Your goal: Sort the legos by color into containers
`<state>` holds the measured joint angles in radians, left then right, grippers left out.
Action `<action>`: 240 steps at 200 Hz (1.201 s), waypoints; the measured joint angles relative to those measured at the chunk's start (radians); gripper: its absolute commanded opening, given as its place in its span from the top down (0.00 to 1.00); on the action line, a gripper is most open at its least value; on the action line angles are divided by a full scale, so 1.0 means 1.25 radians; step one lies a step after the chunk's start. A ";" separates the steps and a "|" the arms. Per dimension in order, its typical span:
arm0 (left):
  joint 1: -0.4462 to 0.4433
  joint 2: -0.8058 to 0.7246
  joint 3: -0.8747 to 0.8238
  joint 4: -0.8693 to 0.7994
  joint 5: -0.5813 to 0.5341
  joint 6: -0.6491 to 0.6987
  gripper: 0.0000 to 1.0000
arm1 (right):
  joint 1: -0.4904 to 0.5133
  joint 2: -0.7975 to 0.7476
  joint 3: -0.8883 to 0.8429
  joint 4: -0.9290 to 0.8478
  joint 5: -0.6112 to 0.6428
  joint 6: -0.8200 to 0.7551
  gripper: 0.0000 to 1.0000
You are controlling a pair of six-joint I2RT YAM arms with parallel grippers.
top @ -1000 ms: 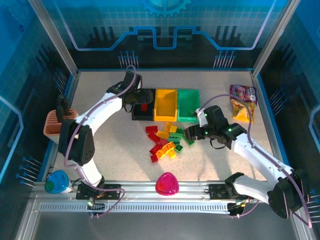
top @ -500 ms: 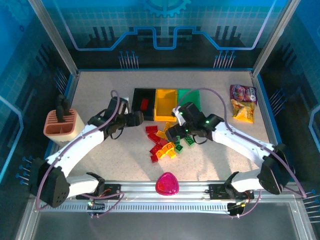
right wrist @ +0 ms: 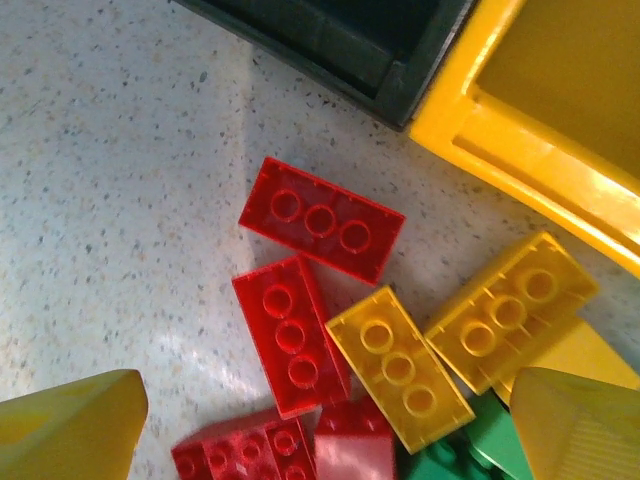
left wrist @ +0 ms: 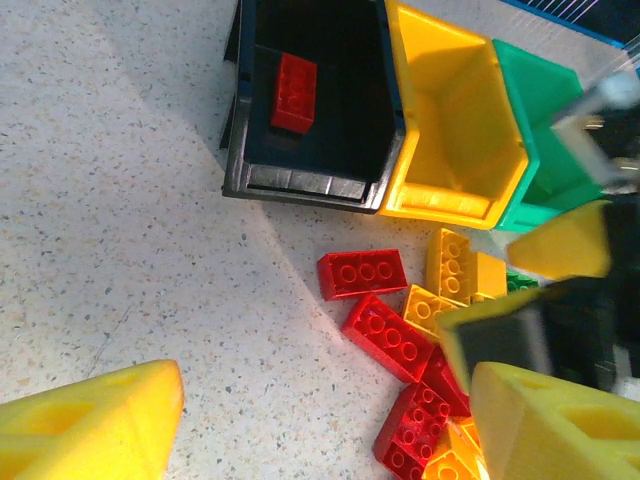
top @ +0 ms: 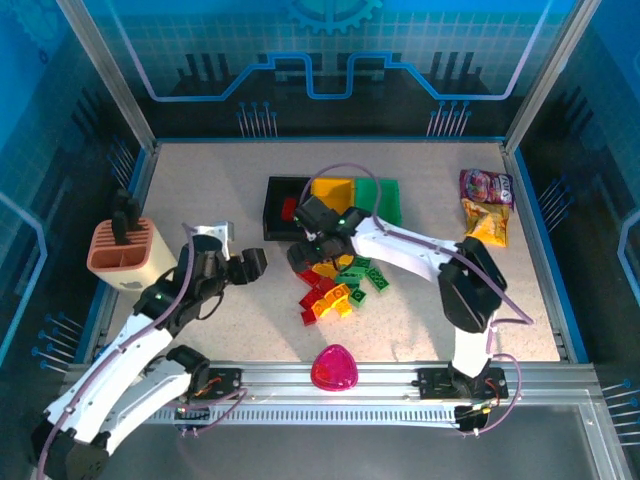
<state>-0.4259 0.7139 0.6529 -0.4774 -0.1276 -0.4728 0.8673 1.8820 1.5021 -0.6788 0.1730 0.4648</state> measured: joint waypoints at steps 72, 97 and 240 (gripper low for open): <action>-0.002 -0.085 -0.051 -0.051 -0.006 -0.043 0.25 | 0.018 0.174 0.164 -0.067 0.031 0.084 0.03; -0.003 -0.085 -0.052 -0.052 -0.006 -0.046 0.25 | 0.018 0.213 0.201 -0.075 0.038 0.099 0.07; -0.006 -0.102 -0.054 -0.055 -0.012 -0.045 0.27 | 0.027 0.324 0.267 -0.107 0.070 0.132 0.28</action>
<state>-0.4332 0.5869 0.5854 -0.5465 -0.1429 -0.5297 0.9012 2.2875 1.8355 -0.8120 0.2600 0.6300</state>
